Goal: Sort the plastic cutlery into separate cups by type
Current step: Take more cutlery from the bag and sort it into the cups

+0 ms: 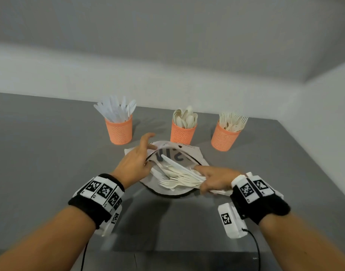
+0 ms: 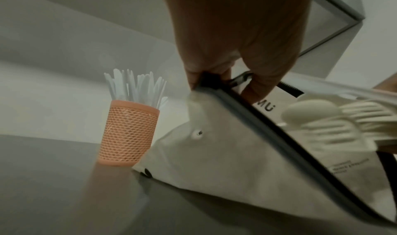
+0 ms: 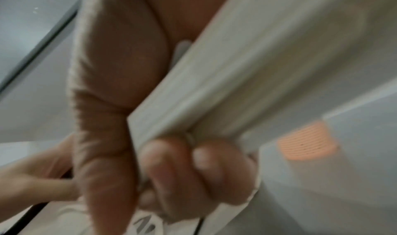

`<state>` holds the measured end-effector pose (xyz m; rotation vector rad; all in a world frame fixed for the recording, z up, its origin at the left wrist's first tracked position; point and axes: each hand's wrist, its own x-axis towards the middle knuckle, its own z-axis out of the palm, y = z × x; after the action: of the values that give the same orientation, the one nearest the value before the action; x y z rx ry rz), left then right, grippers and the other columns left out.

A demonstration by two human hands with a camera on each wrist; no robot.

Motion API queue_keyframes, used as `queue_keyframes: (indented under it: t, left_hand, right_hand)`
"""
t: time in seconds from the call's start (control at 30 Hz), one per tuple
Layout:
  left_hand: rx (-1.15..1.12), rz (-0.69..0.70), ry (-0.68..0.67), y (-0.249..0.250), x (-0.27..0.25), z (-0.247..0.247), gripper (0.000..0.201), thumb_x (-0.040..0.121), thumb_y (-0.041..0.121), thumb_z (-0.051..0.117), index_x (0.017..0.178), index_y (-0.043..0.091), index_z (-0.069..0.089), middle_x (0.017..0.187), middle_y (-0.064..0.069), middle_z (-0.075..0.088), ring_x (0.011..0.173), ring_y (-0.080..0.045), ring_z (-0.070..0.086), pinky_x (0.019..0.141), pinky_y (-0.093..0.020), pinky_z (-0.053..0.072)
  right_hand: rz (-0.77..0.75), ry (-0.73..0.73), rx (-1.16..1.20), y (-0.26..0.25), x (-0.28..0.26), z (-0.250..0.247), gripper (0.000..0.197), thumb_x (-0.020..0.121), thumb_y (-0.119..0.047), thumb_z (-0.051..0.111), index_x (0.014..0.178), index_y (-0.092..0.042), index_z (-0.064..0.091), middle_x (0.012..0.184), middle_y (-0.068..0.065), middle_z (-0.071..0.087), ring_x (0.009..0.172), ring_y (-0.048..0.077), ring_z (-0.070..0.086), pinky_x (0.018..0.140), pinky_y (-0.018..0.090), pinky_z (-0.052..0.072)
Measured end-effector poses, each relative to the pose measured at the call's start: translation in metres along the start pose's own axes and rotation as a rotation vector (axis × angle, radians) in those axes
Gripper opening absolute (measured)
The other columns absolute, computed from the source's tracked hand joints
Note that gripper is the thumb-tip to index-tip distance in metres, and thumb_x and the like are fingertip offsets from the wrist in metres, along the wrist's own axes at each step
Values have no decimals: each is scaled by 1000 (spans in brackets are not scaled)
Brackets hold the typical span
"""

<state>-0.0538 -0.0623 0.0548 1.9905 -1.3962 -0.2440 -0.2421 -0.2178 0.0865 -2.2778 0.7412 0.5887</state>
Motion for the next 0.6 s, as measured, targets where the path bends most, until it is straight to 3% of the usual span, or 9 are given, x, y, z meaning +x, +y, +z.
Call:
queue_keyframes:
  t: [0.1,0.13,0.23,0.33,0.4,0.5,0.6]
  left_hand:
    - [101,44,-11,-1,7,8,81,73,-14,41,144,21,26,142,0,43,114,-23,42,95,-30,38]
    - [162,75,-39,-3,10,12,83,71,-16,38,143,23,31,145,1,39,117,-26,41,97,-30,35]
    - [262,61,-212,-12,9,23,82,71,-17,36,138,29,41,147,5,38,109,-26,44,93,-28,36]
    - [505,6,-547,-25,-4,36,68,85,3,41,140,41,31,153,9,24,116,-25,38,101,-34,35]
    - [641,5,-691,-27,-12,42,59,91,23,43,143,43,22,156,8,13,127,-27,30,105,-41,33]
    - [634,-112,-798,-18,-11,37,56,91,45,43,143,41,24,157,8,10,137,-28,19,111,-46,22]
    - [468,-213,-740,-2,-6,29,48,92,49,36,138,37,38,152,4,23,135,-26,24,109,-44,20]
  right_hand:
    - [-80,-26,153,16,-11,-6,74,64,-19,68,132,-24,39,108,-3,57,89,12,55,68,16,45]
    - [-112,-57,242,19,-13,-8,69,68,-12,68,130,-22,41,104,-1,60,85,12,57,66,17,46]
    - [-177,-143,545,29,-21,-12,42,71,5,60,105,-19,53,66,-5,64,48,7,55,43,16,43]
    - [-267,-127,702,31,-23,-15,25,71,5,57,87,-14,51,53,-4,57,39,9,47,39,18,38]
    - [-308,-38,810,28,-18,-14,21,71,5,57,87,-7,49,53,-1,53,38,11,44,39,20,37]
    - [-369,112,991,17,-6,-11,31,73,6,58,100,-5,48,60,8,47,39,14,41,40,24,36]
    - [-413,199,1111,-2,6,-8,19,81,10,55,89,-7,54,50,1,48,38,13,41,41,24,35]
